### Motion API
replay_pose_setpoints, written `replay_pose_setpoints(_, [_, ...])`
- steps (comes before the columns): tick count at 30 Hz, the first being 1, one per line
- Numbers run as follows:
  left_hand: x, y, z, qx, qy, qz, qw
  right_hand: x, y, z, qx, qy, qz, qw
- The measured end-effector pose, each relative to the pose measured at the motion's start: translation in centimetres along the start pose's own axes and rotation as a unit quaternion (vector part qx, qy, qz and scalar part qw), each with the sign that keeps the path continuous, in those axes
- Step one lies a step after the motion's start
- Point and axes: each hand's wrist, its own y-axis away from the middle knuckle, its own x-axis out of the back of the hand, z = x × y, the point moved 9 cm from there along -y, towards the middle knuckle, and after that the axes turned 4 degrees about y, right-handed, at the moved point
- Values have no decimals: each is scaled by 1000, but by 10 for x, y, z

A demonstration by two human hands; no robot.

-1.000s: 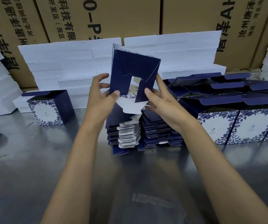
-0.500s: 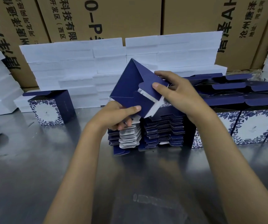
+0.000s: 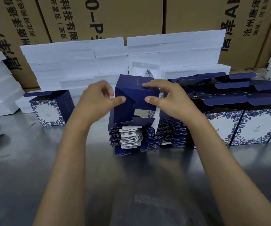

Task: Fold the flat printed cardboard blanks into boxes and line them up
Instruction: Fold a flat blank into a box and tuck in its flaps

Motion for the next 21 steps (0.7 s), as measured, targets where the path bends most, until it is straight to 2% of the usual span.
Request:
replay_pose_setpoints(2, [2, 3, 16, -69, 33, 40, 996, -1, 0, -2, 2, -6, 31, 1000])
replay_pose_setpoints(6, [-23, 6, 23, -117, 84, -1, 990, 6, -1, -4, 13, 3, 75, 997])
replay_pose_setpoints(10, [-25, 6, 28, -134, 121, 49, 982, 14, -3, -5, 23, 11, 77, 997])
replay_pose_setpoints(14, [-36, 5, 29, -120, 168, 20, 978, 11, -4, -3, 18, -45, 35, 998])
replay_pose_setpoints(21, [-43, 7, 22, -96, 218, 47, 970, 6, -2, 4, 6, -107, 112, 988])
